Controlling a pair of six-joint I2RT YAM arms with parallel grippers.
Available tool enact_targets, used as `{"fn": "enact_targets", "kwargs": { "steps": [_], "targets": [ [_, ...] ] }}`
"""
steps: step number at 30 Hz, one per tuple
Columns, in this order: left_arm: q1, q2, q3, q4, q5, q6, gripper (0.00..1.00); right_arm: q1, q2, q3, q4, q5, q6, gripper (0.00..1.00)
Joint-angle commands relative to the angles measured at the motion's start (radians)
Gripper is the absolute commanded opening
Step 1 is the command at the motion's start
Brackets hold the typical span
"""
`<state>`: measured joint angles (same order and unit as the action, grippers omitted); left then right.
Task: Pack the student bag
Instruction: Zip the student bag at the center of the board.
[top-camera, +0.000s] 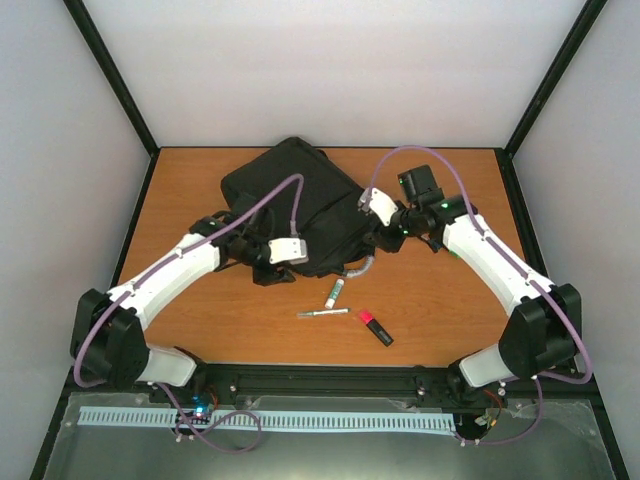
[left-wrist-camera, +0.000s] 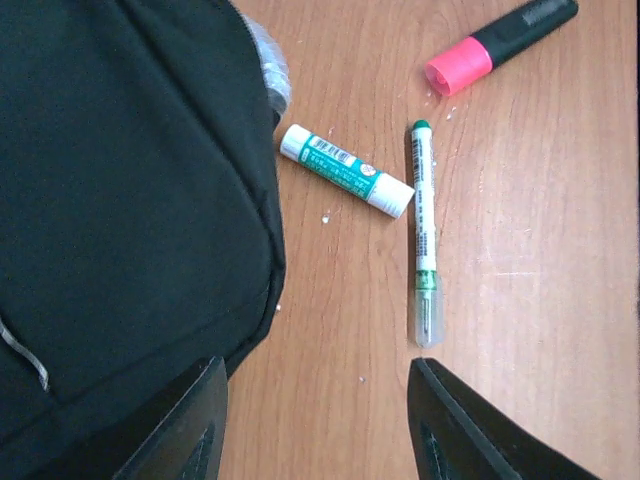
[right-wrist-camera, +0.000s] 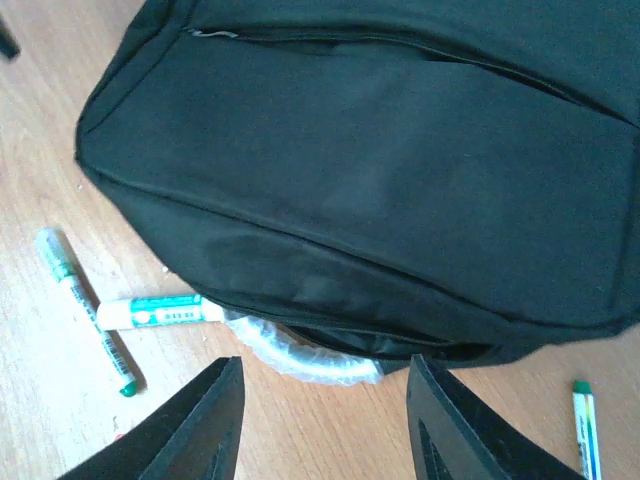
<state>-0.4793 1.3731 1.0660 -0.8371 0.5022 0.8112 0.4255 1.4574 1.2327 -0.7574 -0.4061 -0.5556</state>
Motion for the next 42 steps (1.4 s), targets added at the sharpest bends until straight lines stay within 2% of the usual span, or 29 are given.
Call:
{"fn": "enact_targets", "kwargs": {
  "steps": [1, 4, 9, 17, 19, 23, 29, 32, 34, 38, 42],
  "targets": [
    [-0.08, 0.032, -0.025, 0.144, -0.121, 0.086, 0.53, -0.051, -0.015, 0.032, -0.001, -0.024, 0.072, 0.47],
    [-0.101, 0.068, -0.04, 0.203, -0.167, 0.093, 0.52, -0.068, -0.039, 0.014, 0.013, -0.015, 0.076, 0.48],
    [-0.109, 0.13, -0.031, 0.211, -0.135, 0.162, 0.52, -0.087, -0.059, -0.013, 0.018, -0.018, 0.072, 0.49],
    [-0.117, 0.214, -0.014, 0.314, -0.232, 0.202, 0.47, -0.097, -0.052, -0.035, 0.025, -0.033, 0.076, 0.5],
    [-0.117, 0.221, -0.005, 0.31, -0.238, 0.21, 0.42, -0.099, -0.051, -0.036, 0.028, -0.034, 0.078, 0.5],
    [-0.118, 0.23, 0.022, 0.294, -0.228, 0.197, 0.27, -0.1, -0.048, -0.04, 0.029, -0.043, 0.081, 0.5],
    [-0.115, 0.248, 0.106, 0.261, -0.198, 0.122, 0.07, -0.101, -0.042, -0.047, 0.029, -0.059, 0.089, 0.5],
    [-0.114, 0.26, 0.17, 0.238, -0.151, 0.054, 0.03, -0.1, -0.036, -0.039, 0.03, -0.066, 0.108, 0.5],
    [-0.109, 0.279, 0.22, 0.234, -0.125, -0.011, 0.01, -0.101, -0.038, -0.041, 0.053, -0.043, 0.177, 0.49],
    [-0.086, 0.34, 0.342, 0.198, -0.067, -0.145, 0.01, -0.102, -0.032, -0.057, 0.048, -0.066, 0.27, 0.48],
    [-0.061, 0.394, 0.439, 0.177, -0.006, -0.231, 0.01, -0.097, -0.018, -0.077, 0.041, -0.084, 0.296, 0.43]
  ]
}}
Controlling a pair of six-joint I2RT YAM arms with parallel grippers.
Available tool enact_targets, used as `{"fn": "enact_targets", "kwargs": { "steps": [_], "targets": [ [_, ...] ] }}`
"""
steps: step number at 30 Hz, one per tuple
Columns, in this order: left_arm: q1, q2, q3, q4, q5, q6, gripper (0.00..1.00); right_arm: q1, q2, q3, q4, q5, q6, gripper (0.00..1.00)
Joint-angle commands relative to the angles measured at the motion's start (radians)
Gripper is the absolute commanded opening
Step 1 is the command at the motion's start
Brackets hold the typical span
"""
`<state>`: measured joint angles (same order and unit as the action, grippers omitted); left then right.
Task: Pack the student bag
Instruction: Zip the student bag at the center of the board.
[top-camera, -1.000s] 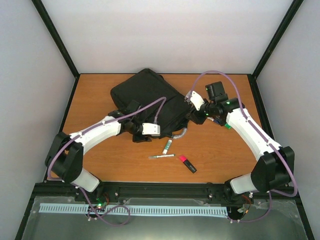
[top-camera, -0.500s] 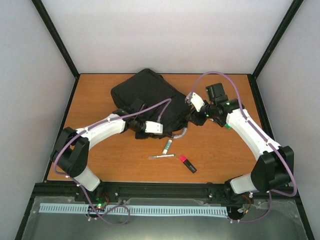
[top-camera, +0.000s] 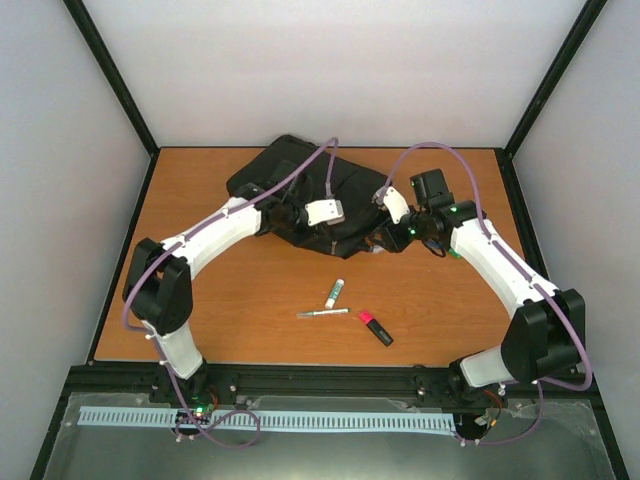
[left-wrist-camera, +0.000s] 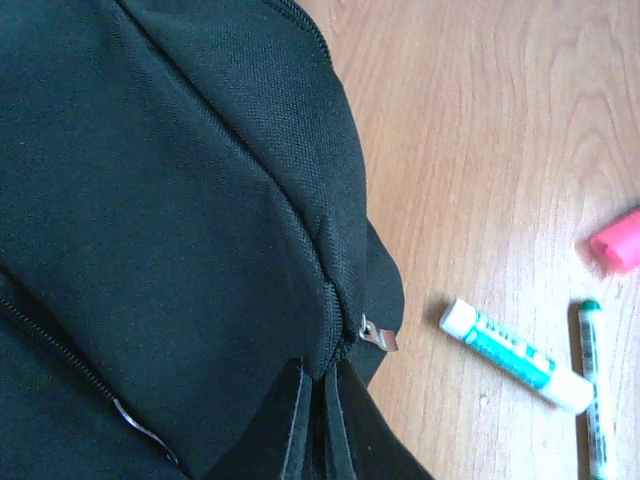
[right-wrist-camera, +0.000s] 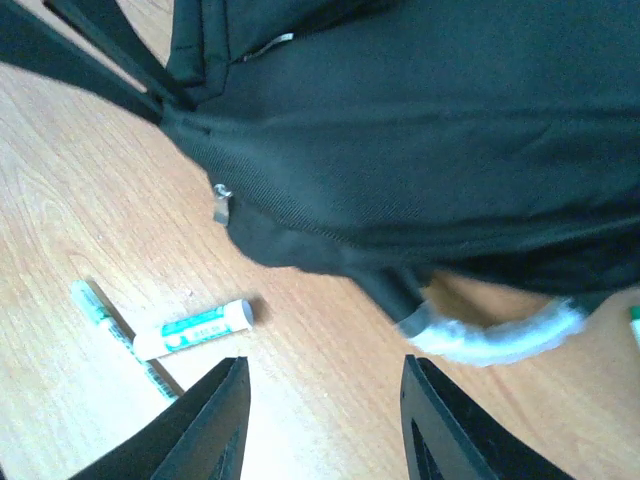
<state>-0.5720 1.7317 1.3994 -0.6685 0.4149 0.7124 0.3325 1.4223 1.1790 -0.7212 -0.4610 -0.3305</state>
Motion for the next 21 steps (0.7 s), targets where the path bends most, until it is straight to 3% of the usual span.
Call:
{"fn": "enact_targets", "kwargs": {
  "steps": [1, 8, 21],
  "targets": [
    [0.035, 0.049, 0.123, 0.002, 0.097, -0.15, 0.01, -0.001, 0.019, -0.022, 0.011, -0.028, 0.079, 0.42],
    [0.057, 0.123, 0.178, -0.018, 0.178, -0.255, 0.01, 0.076, 0.052, -0.022, 0.058, 0.024, 0.096, 0.33],
    [0.077, 0.177, 0.207, -0.021, 0.315, -0.412, 0.01, 0.243, 0.146, -0.036, 0.224, 0.16, 0.116, 0.31]
  ]
}}
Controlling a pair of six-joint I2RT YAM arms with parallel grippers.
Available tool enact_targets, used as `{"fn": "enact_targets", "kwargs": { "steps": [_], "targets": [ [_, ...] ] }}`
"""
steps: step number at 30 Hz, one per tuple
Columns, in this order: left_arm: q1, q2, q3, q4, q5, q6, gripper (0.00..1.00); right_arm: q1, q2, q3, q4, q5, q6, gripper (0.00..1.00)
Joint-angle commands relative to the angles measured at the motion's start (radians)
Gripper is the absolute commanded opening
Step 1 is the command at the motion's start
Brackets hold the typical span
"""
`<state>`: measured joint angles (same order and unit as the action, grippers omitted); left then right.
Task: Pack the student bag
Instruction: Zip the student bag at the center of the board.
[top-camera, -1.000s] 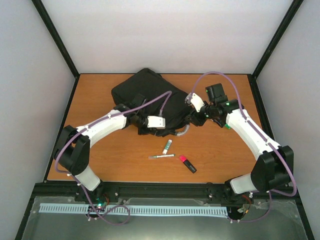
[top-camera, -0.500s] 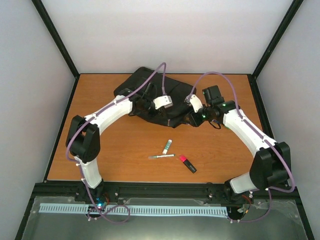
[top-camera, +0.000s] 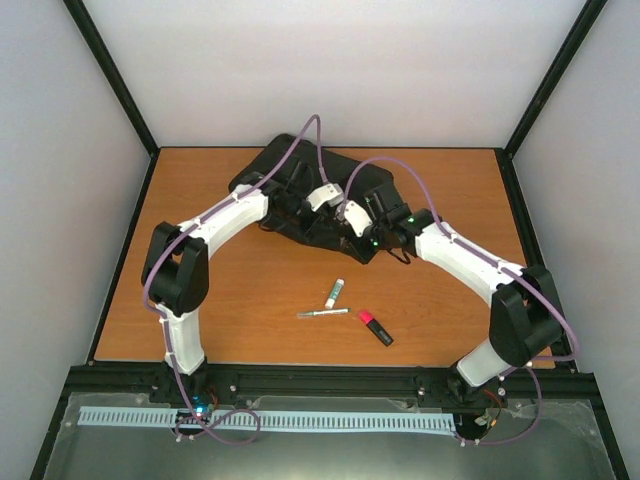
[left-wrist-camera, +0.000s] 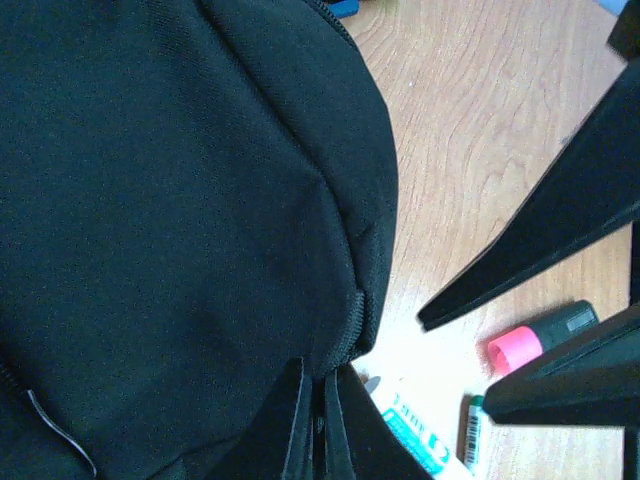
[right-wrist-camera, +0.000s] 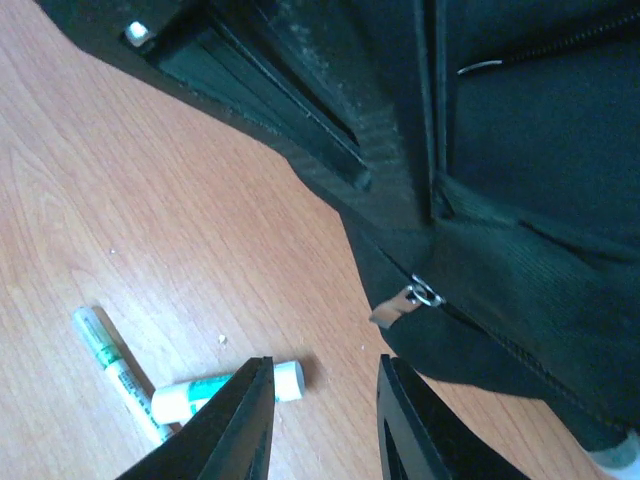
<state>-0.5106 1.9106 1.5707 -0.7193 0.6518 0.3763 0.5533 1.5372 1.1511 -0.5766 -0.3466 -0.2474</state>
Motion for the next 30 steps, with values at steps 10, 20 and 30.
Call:
{"fn": "enact_targets", "kwargs": {
  "steps": [10, 20, 30],
  "targets": [
    [0.015, 0.011, 0.05, 0.041, 0.112, -0.117, 0.01, 0.051, 0.056, -0.034, 0.135, 0.2, 0.114, 0.39],
    [0.015, 0.007, 0.046, 0.052, 0.154, -0.146, 0.01, 0.056, 0.1, -0.037, 0.182, 0.214, 0.166, 0.4],
    [0.015, 0.001, 0.039, 0.038, 0.16, -0.138, 0.01, 0.057, 0.152, -0.05, 0.243, 0.264, 0.153, 0.34]
  ]
}}
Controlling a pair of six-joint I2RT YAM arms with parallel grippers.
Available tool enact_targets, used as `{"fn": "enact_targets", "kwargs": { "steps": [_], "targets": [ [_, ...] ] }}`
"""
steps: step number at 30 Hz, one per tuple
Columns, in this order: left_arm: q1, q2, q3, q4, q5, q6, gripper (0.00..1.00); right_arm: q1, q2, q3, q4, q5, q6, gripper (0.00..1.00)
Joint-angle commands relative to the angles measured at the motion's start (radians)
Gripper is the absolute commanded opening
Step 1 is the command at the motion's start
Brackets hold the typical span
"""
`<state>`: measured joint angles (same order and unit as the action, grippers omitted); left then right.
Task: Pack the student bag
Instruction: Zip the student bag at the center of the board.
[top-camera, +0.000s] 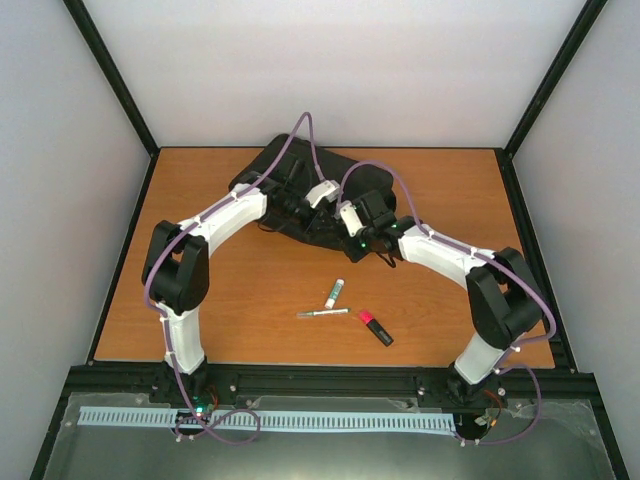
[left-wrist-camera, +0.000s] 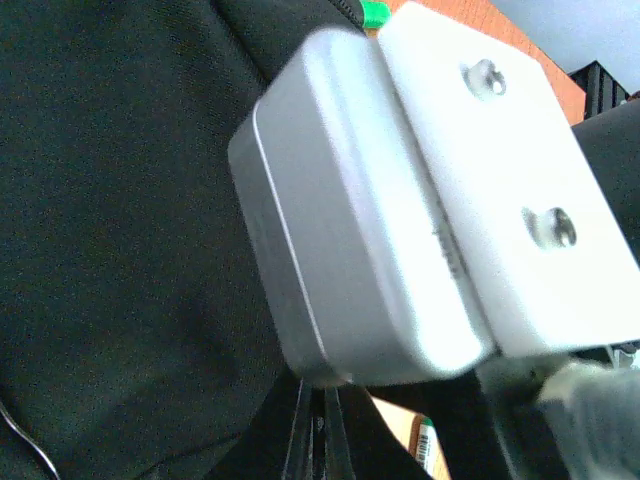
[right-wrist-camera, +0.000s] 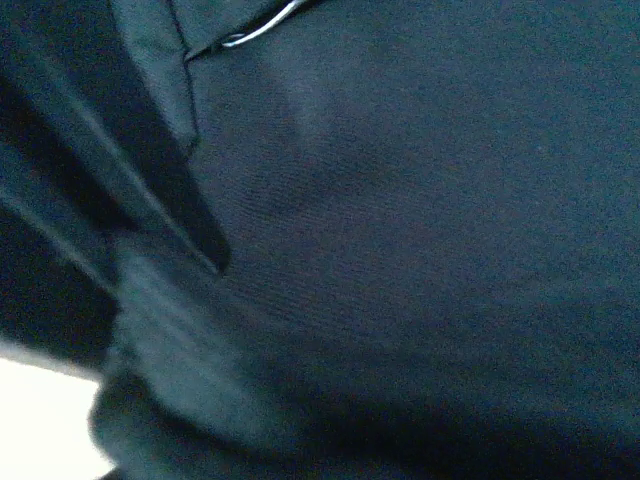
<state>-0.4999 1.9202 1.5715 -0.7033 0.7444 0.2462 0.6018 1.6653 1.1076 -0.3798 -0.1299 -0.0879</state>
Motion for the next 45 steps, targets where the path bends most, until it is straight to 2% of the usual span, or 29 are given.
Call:
{"fn": "enact_targets", "kwargs": {
  "steps": [1, 5, 11, 17, 23, 28, 33, 45],
  "targets": [
    [0.004, -0.009, 0.037, 0.022, 0.068, -0.007, 0.01, 0.009, 0.027, -0.007, 0.047, 0.056, -0.015, 0.3],
    [0.005, -0.007, 0.039, 0.006, 0.066, 0.009, 0.01, 0.007, 0.02, -0.009, 0.032, 0.069, -0.043, 0.13],
    [0.007, -0.009, 0.032, -0.001, 0.057, 0.027, 0.01, -0.002, -0.033, -0.058, 0.002, 0.054, -0.052, 0.03],
    [0.006, -0.007, 0.032, -0.015, 0.044, 0.049, 0.01, -0.019, -0.079, -0.086, -0.023, 0.018, -0.072, 0.03],
    [0.005, -0.004, 0.029, -0.021, 0.049, 0.056, 0.01, -0.022, -0.095, -0.088, -0.053, -0.088, -0.116, 0.03],
    [0.004, -0.009, 0.026, -0.028, 0.052, 0.063, 0.01, -0.024, -0.091, -0.09, -0.044, -0.114, -0.119, 0.03],
    [0.005, -0.008, 0.025, -0.041, 0.067, 0.073, 0.01, -0.046, -0.08, -0.078, -0.037, -0.149, -0.116, 0.11],
    [0.004, -0.008, 0.024, -0.046, 0.073, 0.081, 0.01, -0.065, -0.051, -0.044, -0.04, -0.171, -0.132, 0.11]
  ]
}}
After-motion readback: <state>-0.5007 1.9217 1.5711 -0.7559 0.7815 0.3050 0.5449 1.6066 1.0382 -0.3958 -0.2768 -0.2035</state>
